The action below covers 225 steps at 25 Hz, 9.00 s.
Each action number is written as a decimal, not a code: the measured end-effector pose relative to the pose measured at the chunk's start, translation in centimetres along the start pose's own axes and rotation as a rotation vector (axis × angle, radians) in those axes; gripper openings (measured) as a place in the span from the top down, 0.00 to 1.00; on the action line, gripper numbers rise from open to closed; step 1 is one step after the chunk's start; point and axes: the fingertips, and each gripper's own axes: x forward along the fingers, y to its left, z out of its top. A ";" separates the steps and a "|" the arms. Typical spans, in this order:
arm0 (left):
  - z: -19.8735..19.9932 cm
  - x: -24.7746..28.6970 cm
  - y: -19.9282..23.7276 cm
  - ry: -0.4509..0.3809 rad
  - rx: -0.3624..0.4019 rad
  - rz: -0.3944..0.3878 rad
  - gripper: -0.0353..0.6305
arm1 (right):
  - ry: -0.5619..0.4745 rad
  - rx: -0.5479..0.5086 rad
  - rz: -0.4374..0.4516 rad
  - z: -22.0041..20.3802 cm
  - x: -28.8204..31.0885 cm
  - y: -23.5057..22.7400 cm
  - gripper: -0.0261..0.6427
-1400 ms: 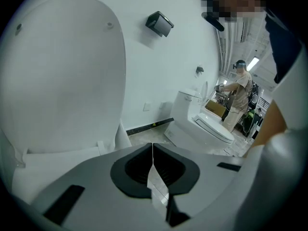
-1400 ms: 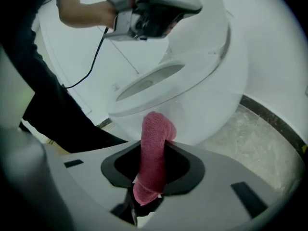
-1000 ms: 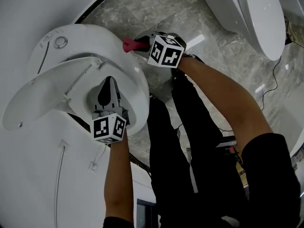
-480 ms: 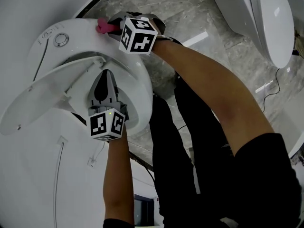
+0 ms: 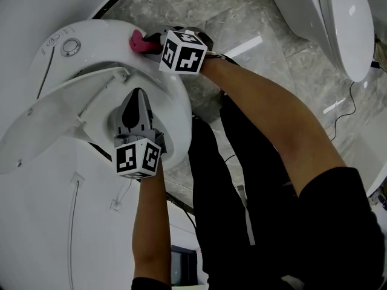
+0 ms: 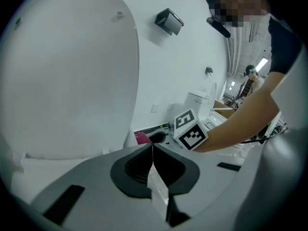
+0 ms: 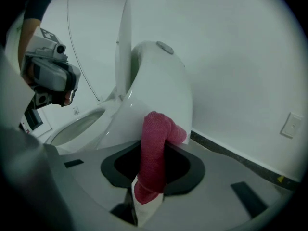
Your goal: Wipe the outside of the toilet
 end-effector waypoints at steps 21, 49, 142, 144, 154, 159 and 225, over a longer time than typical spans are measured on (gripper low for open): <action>-4.6 -0.2 -2.4 0.062 0.072 -0.124 0.92 | 0.038 0.258 0.003 -12.2 -1.7 13.8 0.77; -7.7 0.5 -4.6 0.132 0.140 -0.229 0.92 | 0.105 0.355 0.219 -20.1 -3.1 30.1 0.77; -8.6 0.2 2.6 0.238 0.069 0.124 0.92 | 0.326 0.522 0.104 -29.6 -2.5 23.2 0.77; -8.3 0.2 2.6 0.237 0.047 0.138 0.92 | 0.275 0.482 0.004 -27.8 -3.2 17.5 0.77; -7.3 0.1 3.2 0.248 -0.006 0.194 0.92 | 0.100 0.264 -0.106 -14.4 0.9 -1.9 0.77; -6.0 0.4 3.3 0.226 -0.028 0.212 0.92 | 0.052 0.160 -0.080 -9.4 5.0 -6.7 0.77; -5.8 2.2 -1.4 0.145 -0.028 0.030 0.92 | 0.361 0.135 0.191 -30.0 -1.7 12.2 0.77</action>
